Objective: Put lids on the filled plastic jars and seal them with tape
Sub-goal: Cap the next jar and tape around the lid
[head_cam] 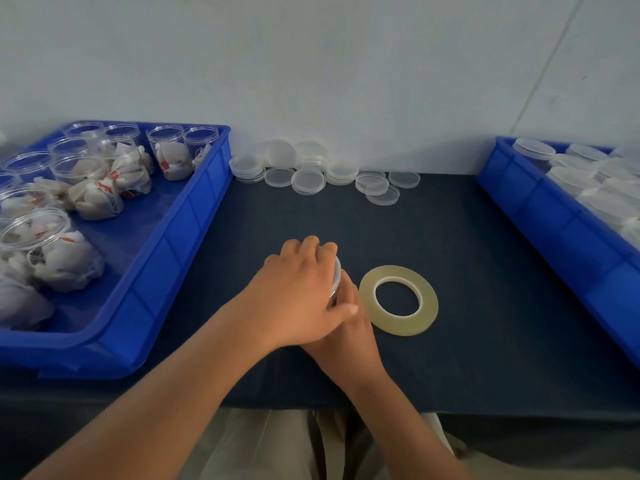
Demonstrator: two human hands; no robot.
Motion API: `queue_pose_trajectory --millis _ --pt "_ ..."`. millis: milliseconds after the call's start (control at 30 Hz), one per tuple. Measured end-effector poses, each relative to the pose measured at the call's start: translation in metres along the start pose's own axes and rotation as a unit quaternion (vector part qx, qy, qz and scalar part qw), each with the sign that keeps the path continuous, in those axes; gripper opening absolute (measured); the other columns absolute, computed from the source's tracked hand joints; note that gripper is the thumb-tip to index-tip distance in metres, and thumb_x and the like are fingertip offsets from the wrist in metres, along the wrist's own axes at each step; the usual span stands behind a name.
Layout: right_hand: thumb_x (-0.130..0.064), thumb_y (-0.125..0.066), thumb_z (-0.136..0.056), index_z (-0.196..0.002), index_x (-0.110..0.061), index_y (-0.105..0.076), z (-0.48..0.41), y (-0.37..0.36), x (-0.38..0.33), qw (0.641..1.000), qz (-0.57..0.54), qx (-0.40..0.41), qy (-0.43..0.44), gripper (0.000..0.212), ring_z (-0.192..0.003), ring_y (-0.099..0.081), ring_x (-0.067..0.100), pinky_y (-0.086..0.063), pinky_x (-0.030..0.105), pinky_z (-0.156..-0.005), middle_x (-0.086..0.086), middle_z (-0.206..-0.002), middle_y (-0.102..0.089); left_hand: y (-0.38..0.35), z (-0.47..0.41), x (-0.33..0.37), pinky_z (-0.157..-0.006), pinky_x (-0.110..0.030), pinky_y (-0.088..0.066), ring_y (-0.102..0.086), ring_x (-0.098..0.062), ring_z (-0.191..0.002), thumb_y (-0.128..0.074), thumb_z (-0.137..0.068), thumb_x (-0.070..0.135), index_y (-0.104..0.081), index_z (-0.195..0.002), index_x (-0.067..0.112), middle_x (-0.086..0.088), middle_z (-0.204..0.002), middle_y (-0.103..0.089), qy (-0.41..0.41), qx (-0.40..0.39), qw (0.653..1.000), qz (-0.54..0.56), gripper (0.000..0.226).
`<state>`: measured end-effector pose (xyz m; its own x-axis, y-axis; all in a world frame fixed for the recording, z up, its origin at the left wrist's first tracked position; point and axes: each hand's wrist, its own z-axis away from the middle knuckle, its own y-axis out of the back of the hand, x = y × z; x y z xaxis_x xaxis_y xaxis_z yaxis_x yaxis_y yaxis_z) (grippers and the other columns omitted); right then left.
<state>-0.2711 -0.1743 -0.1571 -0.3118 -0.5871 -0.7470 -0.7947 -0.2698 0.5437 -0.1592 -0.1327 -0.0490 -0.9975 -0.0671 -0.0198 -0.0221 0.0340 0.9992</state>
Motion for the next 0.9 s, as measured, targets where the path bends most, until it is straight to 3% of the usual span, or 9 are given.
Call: queue_pose_trajectory --millis 100,200,267,367,533,633,700,800,900 --pt "-0.066 -0.055 -0.087 -0.141 -0.035 -0.039 0.001 -0.006 0.000 0.997 0.057 -0.023 -0.035 0.064 -0.120 -0.051 0.002 -0.044 0.009 -0.089 -0.028 -0.124 -0.039 -0.001 -0.002 0.008 -0.097 -0.049 -0.048 -0.040 -0.032 -0.134 -0.040 -0.080 0.092 -0.024 -0.155 0.033 -0.009 -0.151 -0.034 -0.003 -0.019 1.000 -0.010 0.097" --pt "-0.055 -0.050 -0.093 -0.142 -0.026 -0.041 0.006 -0.012 0.007 0.992 0.051 -0.091 -0.068 0.058 -0.125 -0.044 -0.010 -0.028 -0.002 -0.095 -0.024 -0.126 -0.037 -0.006 -0.001 0.018 -0.098 -0.053 -0.044 -0.037 -0.035 -0.136 -0.030 -0.078 0.096 -0.035 -0.149 0.030 -0.012 -0.151 -0.034 0.014 -0.012 0.999 -0.051 0.097" --pt "-0.057 -0.042 -0.095 -0.140 -0.016 -0.043 0.004 -0.010 0.010 0.989 0.064 -0.125 -0.056 0.061 -0.118 -0.046 -0.004 -0.033 0.005 -0.094 -0.013 -0.127 -0.042 -0.009 0.000 0.022 -0.100 -0.052 -0.043 -0.040 -0.034 -0.135 -0.020 -0.078 0.094 -0.042 -0.144 0.030 -0.011 -0.150 -0.039 0.040 0.005 0.998 -0.054 0.095" --pt "-0.059 -0.045 -0.090 -0.135 -0.015 -0.048 -0.002 -0.004 0.005 0.995 0.015 -0.065 -0.072 0.063 -0.100 -0.056 -0.002 -0.049 0.021 -0.082 -0.015 -0.115 -0.053 -0.014 -0.001 0.018 -0.100 -0.046 -0.046 -0.048 -0.026 -0.127 -0.017 -0.086 0.089 -0.055 -0.132 0.035 -0.002 -0.138 -0.050 0.035 0.067 0.997 -0.022 0.081" --pt "-0.045 -0.076 -0.086 -0.131 -0.020 -0.059 -0.005 0.010 0.000 0.998 -0.051 -0.038 -0.024 0.054 -0.107 -0.064 -0.004 -0.053 0.016 -0.082 -0.019 -0.113 -0.064 -0.014 -0.004 -0.010 -0.087 -0.031 -0.050 -0.061 -0.006 -0.109 -0.043 -0.099 0.067 -0.078 -0.096 0.037 0.016 -0.114 -0.066 -0.125 0.143 0.971 0.146 0.046" --pt "-0.042 -0.088 -0.077 -0.138 -0.027 -0.053 -0.002 0.015 0.004 0.992 -0.110 -0.060 -0.030 0.072 -0.115 -0.066 0.004 -0.059 0.026 -0.088 -0.020 -0.123 -0.065 -0.015 -0.004 -0.032 -0.107 -0.020 -0.041 -0.050 0.007 -0.132 -0.053 -0.098 0.058 -0.072 -0.123 0.044 0.028 -0.132 -0.063 -0.203 0.104 0.952 0.202 0.035" --pt "-0.049 -0.089 -0.074 -0.137 -0.034 -0.050 0.001 0.014 0.003 0.991 -0.114 -0.052 -0.045 0.076 -0.114 -0.066 0.004 -0.058 0.027 -0.088 -0.021 -0.123 -0.065 -0.015 -0.002 -0.042 -0.113 -0.010 -0.025 -0.029 0.019 -0.142 -0.062 -0.092 0.062 -0.045 -0.149 0.052 0.046 -0.143 -0.041 -0.177 0.073 0.954 0.231 0.061" --pt "-0.054 -0.089 -0.073 -0.138 -0.036 -0.048 0.006 0.013 0.001 0.993 -0.103 -0.040 -0.049 0.078 -0.114 -0.064 0.002 -0.055 0.019 -0.086 -0.024 -0.123 -0.062 -0.018 0.008 -0.045 -0.115 -0.023 -0.031 -0.026 0.011 -0.142 -0.076 -0.078 0.068 -0.024 -0.158 0.053 0.041 -0.145 -0.028 -0.055 0.056 0.946 0.316 0.097" --pt "-0.048 -0.088 -0.076 -0.145 -0.029 -0.048 0.007 0.010 0.000 0.996 -0.085 -0.032 -0.019 0.082 -0.119 -0.061 0.003 -0.054 0.019 -0.092 -0.023 -0.128 -0.057 -0.022 0.025 -0.030 -0.116 -0.028 -0.030 -0.021 0.005 -0.145 -0.052 -0.079 0.084 -0.021 -0.162 0.042 0.032 -0.153 -0.023 0.003 0.037 0.965 0.261 0.098"
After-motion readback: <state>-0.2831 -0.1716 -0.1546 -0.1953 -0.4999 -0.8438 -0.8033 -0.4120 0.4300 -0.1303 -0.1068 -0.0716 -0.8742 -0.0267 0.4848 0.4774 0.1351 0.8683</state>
